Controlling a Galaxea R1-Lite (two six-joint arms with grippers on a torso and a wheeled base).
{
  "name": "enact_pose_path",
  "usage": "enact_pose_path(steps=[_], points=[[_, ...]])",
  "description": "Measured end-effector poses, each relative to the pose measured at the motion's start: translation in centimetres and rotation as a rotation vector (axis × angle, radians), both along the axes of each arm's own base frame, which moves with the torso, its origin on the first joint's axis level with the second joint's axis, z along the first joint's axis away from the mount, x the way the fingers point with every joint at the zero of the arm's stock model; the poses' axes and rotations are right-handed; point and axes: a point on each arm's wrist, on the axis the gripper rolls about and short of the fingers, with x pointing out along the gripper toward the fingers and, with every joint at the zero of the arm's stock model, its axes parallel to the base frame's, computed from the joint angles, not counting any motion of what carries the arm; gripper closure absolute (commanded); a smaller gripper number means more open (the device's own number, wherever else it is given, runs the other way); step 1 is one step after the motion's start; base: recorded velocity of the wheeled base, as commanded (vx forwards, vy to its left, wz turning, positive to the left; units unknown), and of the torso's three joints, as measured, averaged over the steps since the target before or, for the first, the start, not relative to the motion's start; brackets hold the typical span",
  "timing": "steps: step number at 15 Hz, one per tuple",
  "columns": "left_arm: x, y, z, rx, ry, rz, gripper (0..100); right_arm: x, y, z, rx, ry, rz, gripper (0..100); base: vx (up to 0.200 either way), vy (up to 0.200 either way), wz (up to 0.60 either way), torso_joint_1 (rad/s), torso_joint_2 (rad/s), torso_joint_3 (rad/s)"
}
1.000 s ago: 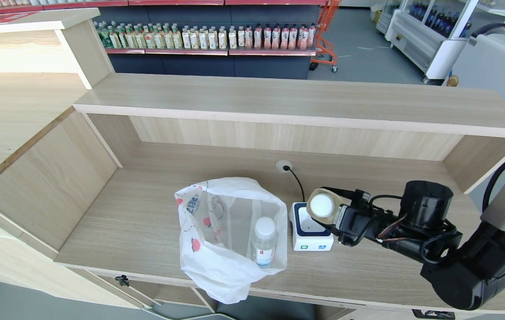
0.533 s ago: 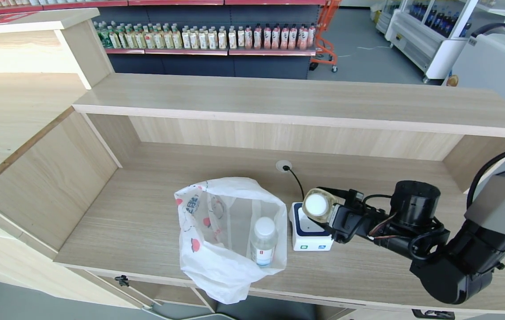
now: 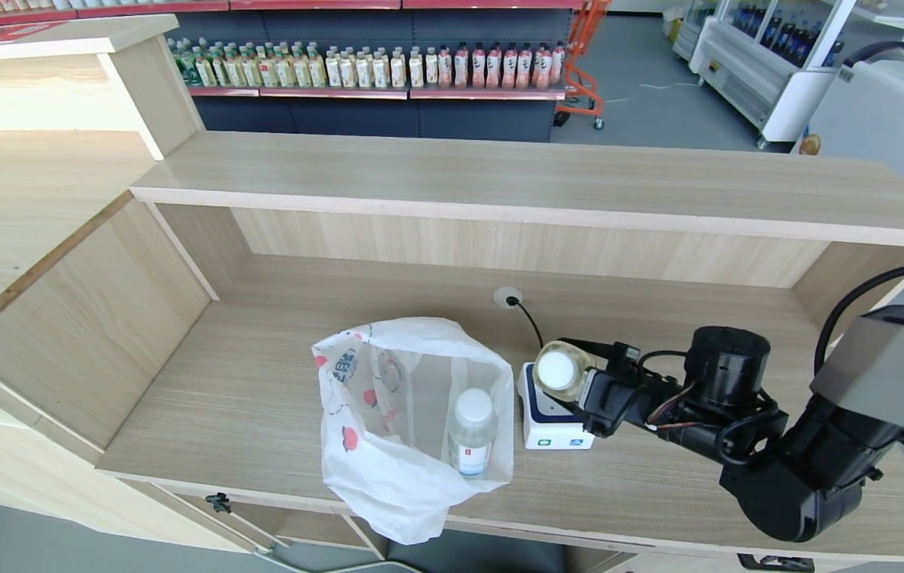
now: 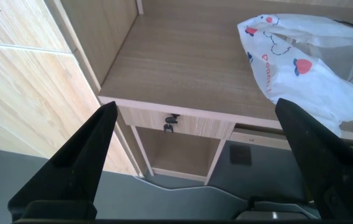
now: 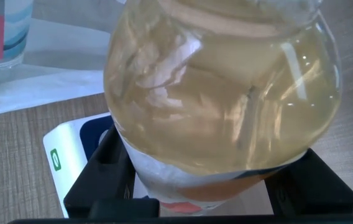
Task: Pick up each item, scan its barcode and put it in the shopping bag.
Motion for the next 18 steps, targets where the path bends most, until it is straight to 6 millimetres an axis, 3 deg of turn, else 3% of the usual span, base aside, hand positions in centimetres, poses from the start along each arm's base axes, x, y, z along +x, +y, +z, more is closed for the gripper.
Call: enact_pose_path(steps=[18], points=[[0.0, 0.0, 0.0, -0.001, 0.0, 0.0, 0, 0.05, 0.22, -1.06, -0.037, 0.002, 0.007, 100, 0.0, 0.0, 0.0, 0.0, 0.0, 0.0]])
